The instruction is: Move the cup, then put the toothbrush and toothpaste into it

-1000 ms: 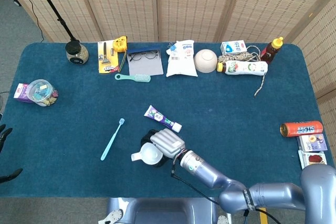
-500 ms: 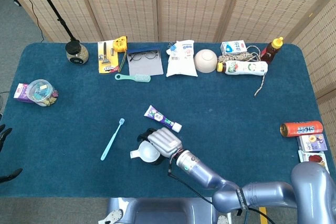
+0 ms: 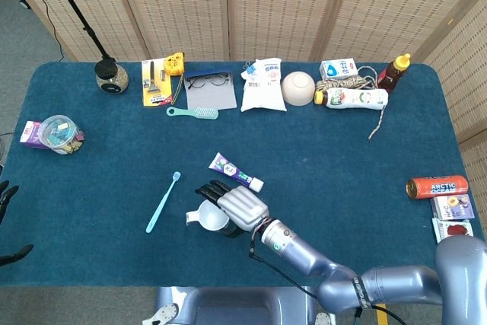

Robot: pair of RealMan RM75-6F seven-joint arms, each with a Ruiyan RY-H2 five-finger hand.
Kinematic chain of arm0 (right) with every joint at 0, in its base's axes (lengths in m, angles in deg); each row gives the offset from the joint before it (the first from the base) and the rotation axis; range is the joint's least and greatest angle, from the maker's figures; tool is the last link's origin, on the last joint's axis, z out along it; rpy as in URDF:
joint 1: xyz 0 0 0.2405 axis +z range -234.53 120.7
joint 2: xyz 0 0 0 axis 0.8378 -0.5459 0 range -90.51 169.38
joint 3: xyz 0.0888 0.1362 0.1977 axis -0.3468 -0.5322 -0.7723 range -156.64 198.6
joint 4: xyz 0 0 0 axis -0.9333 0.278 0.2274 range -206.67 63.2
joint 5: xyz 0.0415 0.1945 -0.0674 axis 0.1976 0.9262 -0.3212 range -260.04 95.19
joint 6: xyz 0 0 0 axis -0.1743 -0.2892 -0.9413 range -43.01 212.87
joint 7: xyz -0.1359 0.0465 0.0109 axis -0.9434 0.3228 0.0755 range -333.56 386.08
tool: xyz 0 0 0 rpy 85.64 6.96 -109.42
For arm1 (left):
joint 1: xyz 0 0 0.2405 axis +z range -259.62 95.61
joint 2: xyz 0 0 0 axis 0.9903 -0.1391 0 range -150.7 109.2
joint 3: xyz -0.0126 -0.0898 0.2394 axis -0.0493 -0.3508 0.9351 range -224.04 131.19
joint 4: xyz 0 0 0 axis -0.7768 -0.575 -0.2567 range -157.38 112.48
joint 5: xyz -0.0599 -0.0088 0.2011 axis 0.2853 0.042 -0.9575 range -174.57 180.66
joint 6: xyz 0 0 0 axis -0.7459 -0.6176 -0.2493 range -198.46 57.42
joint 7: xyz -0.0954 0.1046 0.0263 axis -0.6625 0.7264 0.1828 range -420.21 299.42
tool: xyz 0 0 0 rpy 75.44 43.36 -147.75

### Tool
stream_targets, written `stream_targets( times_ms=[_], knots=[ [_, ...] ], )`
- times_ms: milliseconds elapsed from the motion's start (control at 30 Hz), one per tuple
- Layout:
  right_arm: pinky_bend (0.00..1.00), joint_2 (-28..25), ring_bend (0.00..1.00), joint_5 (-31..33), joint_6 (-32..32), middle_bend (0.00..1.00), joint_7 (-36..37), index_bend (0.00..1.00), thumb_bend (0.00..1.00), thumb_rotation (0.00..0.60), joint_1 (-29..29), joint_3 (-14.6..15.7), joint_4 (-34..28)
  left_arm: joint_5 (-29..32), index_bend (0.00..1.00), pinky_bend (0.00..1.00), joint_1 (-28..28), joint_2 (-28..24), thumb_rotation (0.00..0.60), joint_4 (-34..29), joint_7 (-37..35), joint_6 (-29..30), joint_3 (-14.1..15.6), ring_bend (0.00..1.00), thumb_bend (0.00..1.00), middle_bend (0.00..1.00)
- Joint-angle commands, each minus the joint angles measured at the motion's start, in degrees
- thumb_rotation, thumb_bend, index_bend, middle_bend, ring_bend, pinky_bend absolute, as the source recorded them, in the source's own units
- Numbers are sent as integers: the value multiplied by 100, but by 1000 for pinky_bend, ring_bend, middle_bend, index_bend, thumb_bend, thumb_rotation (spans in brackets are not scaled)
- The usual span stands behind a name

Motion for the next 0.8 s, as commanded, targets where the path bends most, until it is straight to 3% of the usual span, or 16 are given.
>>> stream_targets(
  times_ms=[33, 233, 467, 633, 733, 800],
  knots=[
    [435, -480, 2, -229, -185, 76, -6, 0, 297, 600, -130, -27, -510, -10, 0, 0, -3, -1, 600, -4, 8, -4, 5, 0, 51, 0],
    [415, -1474, 0, -869, -660, 67, 158, 0, 297, 600, -549, 4, -1084, -30, 0, 0, 13, 5, 600, -8, 29, 25, 14, 0, 50, 0],
    [285, -1880, 0, -1900, -1252, 61, 823, 20, 297, 600, -991, 136, -535, -73, 0, 0, -24, 36, 600, -16, 109, -13, 15, 0, 51, 0],
    [284, -1736, 5, -3529, -2915, 100, 2272, 57, 296, 600, -1747, 578, 1263, -84, 0, 0, -164, 105, 600, 135, 52, -135, -56, 0, 51, 0],
    [249, -1648, 1, -3720, -3477, 49, 2734, 84, 287, 600, -2130, 785, 2158, -15, 0, 0, -296, 142, 600, 256, -10, -342, -100, 0, 50, 0],
    [156, -1680, 0, -3511, -3515, 3, 3041, 55, 275, 600, -2454, 984, 2501, -19, 0, 0, -389, 168, 600, 347, 2, -444, -130, 0, 51, 0]
  ],
)
